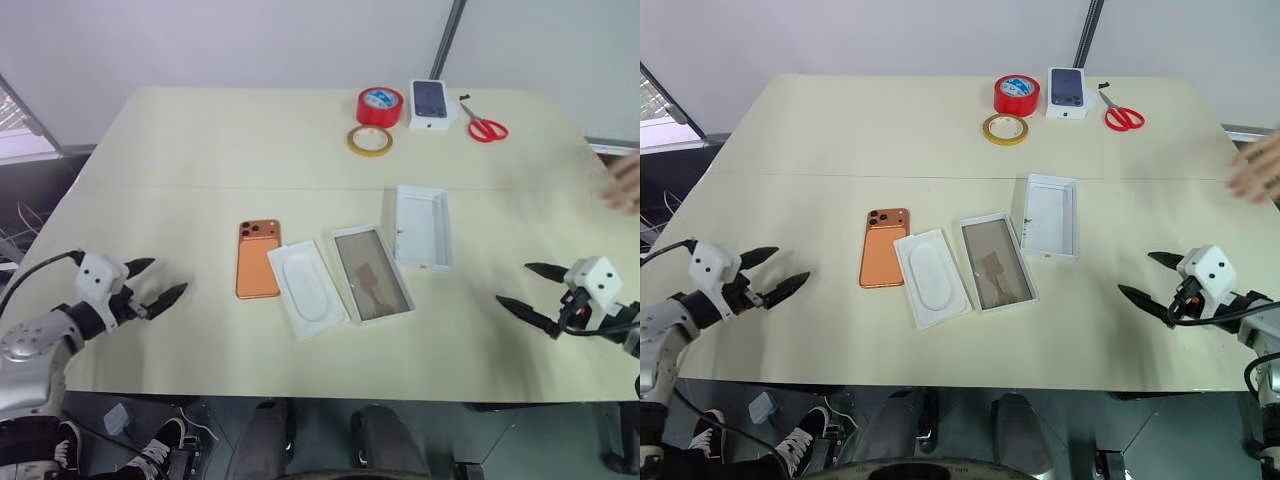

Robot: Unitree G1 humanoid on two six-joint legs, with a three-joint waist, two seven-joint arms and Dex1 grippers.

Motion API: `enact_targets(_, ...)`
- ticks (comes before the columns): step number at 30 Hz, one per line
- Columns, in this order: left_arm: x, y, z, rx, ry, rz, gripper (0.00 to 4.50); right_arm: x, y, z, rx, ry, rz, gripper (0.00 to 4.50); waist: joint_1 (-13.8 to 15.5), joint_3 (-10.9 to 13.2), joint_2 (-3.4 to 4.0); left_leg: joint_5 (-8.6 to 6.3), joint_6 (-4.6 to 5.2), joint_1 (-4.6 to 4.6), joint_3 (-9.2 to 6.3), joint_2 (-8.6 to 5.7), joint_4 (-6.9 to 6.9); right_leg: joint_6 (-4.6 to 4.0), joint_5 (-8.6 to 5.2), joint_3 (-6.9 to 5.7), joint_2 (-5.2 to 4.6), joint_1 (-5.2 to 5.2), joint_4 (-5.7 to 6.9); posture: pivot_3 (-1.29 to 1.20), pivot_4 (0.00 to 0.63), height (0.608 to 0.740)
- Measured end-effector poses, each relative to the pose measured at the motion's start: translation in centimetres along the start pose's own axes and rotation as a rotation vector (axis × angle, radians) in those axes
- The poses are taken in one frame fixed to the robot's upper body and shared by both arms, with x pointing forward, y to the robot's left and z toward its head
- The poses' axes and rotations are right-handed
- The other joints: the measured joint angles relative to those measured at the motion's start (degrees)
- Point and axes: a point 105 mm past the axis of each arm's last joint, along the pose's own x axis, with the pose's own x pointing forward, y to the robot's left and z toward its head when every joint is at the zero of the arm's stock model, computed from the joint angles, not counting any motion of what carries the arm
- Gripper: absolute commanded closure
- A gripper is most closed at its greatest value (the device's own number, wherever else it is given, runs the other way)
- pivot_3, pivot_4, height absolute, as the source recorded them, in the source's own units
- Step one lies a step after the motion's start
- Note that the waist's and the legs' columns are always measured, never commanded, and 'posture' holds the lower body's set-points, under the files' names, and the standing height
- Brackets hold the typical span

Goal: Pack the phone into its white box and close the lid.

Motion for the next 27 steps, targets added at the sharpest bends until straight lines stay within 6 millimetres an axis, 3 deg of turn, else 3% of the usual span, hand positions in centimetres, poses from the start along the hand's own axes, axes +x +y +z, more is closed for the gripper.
enact_targets(27,0.28,-0.85,0.76,0.003,-0.024,-0.057,0.03,-0.03,-0.05,-0.07,-0.002,0.000,-0.004,0.01,0.0,0.0,0.03,0.00,0.00,0.00,0.00,0.00,-0.02,0.00,0.00,0.00,-0.01,-0.01,-0.01,0.00,0.150,0.740)
